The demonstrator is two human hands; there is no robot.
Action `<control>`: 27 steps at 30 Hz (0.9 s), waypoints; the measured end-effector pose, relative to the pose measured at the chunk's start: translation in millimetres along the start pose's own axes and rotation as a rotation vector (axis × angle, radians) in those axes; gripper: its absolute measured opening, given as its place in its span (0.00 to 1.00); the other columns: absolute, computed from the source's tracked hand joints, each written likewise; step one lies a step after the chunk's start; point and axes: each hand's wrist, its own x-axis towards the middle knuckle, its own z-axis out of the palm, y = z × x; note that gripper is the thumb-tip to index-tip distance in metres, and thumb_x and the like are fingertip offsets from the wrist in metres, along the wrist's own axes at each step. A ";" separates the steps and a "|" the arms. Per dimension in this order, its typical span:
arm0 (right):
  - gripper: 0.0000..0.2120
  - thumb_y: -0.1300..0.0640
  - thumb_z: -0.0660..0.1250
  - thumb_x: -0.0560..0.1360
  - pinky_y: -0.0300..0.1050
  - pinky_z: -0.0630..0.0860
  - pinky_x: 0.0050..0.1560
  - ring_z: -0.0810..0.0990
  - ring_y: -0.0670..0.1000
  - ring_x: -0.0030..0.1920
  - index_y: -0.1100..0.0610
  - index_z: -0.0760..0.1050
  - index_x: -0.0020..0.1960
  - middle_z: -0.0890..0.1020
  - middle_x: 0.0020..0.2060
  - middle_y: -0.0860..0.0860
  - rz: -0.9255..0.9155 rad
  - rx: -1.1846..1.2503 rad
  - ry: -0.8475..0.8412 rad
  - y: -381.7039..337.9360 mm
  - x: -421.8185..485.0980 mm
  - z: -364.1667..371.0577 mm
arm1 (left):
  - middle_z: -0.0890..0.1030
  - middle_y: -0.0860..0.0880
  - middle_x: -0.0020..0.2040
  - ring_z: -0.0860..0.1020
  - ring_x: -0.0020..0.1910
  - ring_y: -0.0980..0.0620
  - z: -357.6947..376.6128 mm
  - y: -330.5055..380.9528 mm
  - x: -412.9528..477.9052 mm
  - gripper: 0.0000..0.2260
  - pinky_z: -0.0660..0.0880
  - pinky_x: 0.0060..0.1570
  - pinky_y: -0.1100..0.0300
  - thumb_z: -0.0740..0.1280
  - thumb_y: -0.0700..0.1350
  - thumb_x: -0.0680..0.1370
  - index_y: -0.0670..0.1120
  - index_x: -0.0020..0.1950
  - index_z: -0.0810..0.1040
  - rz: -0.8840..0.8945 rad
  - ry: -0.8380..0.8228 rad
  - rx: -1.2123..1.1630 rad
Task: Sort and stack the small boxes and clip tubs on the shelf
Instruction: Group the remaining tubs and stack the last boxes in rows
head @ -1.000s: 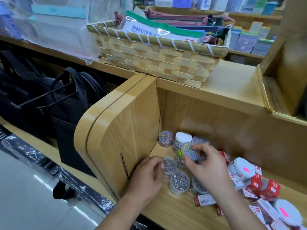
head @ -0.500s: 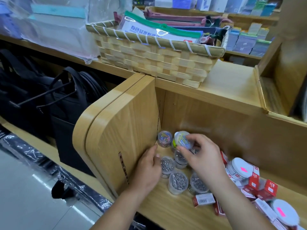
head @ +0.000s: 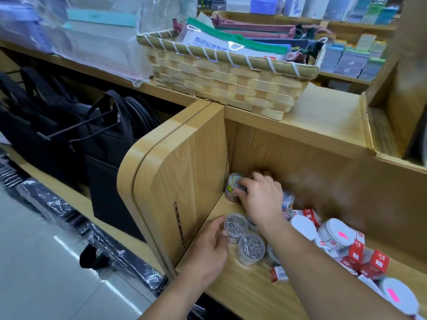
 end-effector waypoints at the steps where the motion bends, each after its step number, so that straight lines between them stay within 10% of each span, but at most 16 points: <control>1: 0.13 0.39 0.72 0.70 0.50 0.72 0.45 0.78 0.57 0.49 0.45 0.83 0.50 0.80 0.44 0.48 -0.007 0.028 0.010 1.4 -2.6 -5.3 | 0.77 0.62 0.66 0.74 0.64 0.66 -0.1 0.4 -2.2 0.19 0.71 0.70 0.56 0.60 0.55 0.80 0.59 0.71 0.73 0.006 0.005 0.011; 5: 0.09 0.47 0.72 0.72 0.51 0.76 0.46 0.79 0.58 0.46 0.49 0.83 0.50 0.81 0.43 0.49 0.112 0.153 0.197 39.7 -36.9 -33.0 | 0.74 0.64 0.63 0.72 0.60 0.72 -6.9 9.4 -7.2 0.16 0.66 0.62 0.75 0.63 0.41 0.82 0.58 0.65 0.75 0.148 0.068 0.094; 15: 0.19 0.41 0.75 0.68 0.50 0.77 0.45 0.81 0.56 0.51 0.48 0.78 0.55 0.82 0.48 0.49 0.373 0.272 -0.086 74.6 -51.0 -42.3 | 0.76 0.60 0.65 0.72 0.67 0.65 27.0 33.1 11.4 0.17 0.70 0.69 0.60 0.63 0.40 0.78 0.46 0.66 0.79 0.377 0.099 0.055; 20: 0.18 0.46 0.80 0.65 0.46 0.78 0.45 0.79 0.46 0.45 0.49 0.77 0.49 0.79 0.46 0.44 0.346 0.498 0.145 68.5 -72.7 -56.2 | 0.75 0.58 0.69 0.74 0.68 0.59 12.0 4.7 4.1 0.16 0.70 0.68 0.62 0.65 0.42 0.78 0.48 0.65 0.81 0.401 0.231 0.145; 27: 0.15 0.49 0.80 0.63 0.49 0.80 0.47 0.83 0.46 0.43 0.49 0.78 0.45 0.83 0.43 0.42 0.270 0.708 -0.038 13.7 -62.8 -36.3 | 0.66 0.62 0.73 0.70 0.72 0.59 9.1 -18.8 6.7 0.19 0.67 0.68 0.68 0.67 0.46 0.78 0.58 0.69 0.74 0.449 -0.020 0.260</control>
